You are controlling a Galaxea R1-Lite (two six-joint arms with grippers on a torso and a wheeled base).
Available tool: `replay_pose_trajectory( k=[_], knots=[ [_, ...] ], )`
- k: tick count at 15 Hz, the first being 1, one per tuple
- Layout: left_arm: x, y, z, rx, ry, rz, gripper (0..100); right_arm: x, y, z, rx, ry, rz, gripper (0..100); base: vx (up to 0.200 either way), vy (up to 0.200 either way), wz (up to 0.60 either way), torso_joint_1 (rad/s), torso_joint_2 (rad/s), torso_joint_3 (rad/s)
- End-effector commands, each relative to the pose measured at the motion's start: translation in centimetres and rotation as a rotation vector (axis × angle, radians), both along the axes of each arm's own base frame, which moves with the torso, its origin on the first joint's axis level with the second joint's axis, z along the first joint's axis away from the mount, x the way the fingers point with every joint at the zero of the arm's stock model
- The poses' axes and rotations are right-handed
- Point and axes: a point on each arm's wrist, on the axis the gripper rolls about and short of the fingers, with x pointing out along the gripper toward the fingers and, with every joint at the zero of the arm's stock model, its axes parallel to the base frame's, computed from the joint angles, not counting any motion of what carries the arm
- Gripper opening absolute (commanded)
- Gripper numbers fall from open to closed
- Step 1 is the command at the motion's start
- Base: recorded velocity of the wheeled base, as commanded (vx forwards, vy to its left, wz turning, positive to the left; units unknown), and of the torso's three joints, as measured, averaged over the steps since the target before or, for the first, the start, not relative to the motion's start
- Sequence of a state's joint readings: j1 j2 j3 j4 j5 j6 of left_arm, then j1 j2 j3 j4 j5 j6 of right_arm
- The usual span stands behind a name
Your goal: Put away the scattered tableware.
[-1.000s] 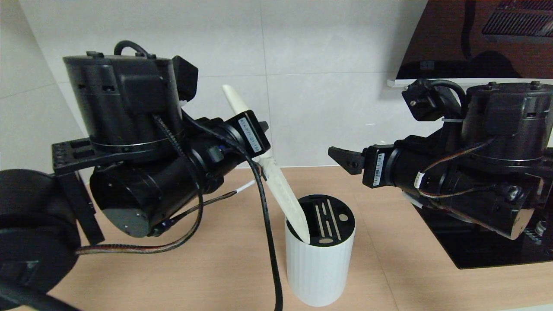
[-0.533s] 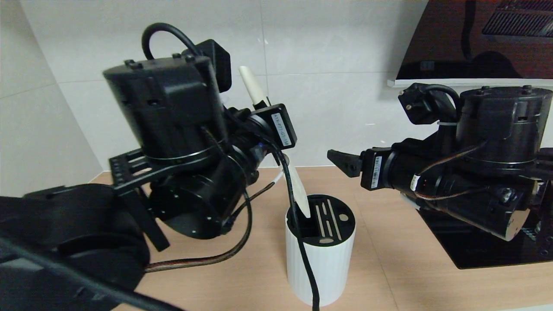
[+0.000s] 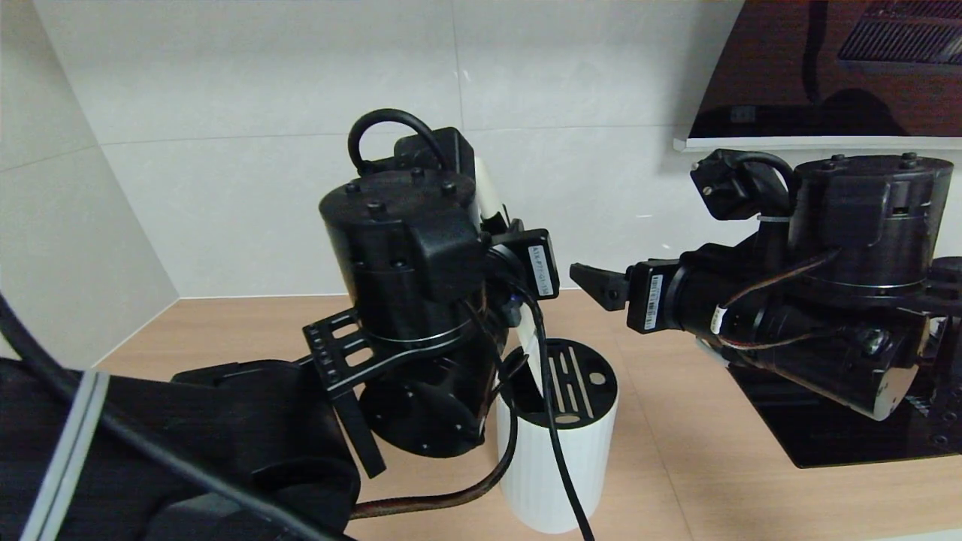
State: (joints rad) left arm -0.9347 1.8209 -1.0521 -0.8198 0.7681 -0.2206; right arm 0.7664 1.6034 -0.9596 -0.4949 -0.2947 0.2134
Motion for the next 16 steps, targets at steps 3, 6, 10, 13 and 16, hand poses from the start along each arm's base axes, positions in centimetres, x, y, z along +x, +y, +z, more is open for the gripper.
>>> replay_pose_trajectory(
  k=[3,6,10,13,16],
  knots=[
    [0.1,-0.3,-0.9,0.022,0.017,-0.001,0,0.0,0.0,-0.1,-0.003,0.003,0.001,100,0.0,0.0,0.0,0.0,0.0,0.0],
    [0.2,-0.3,-1.2,0.028,0.022,-0.001,0,0.0,0.0,-0.1,-0.003,0.003,0.001,100,0.0,0.0,0.0,0.0,0.0,0.0],
    [0.5,-2.0,-3.9,0.072,0.06,-0.019,0,0.1,-0.1,-0.1,-0.002,0.002,-0.004,100,0.0,0.0,0.0,0.0,0.0,0.0],
    [0.9,-2.6,-5.4,0.083,0.067,-0.017,0,0.1,-0.1,-0.1,-0.002,0.002,-0.004,100,0.0,0.0,0.0,0.0,0.0,0.0],
    [0.9,-2.6,-6.5,0.111,0.088,-0.02,0,0.1,-0.1,-0.1,-0.003,0.003,-0.004,100,0.0,0.0,0.0,0.0,0.0,0.0]
  ],
)
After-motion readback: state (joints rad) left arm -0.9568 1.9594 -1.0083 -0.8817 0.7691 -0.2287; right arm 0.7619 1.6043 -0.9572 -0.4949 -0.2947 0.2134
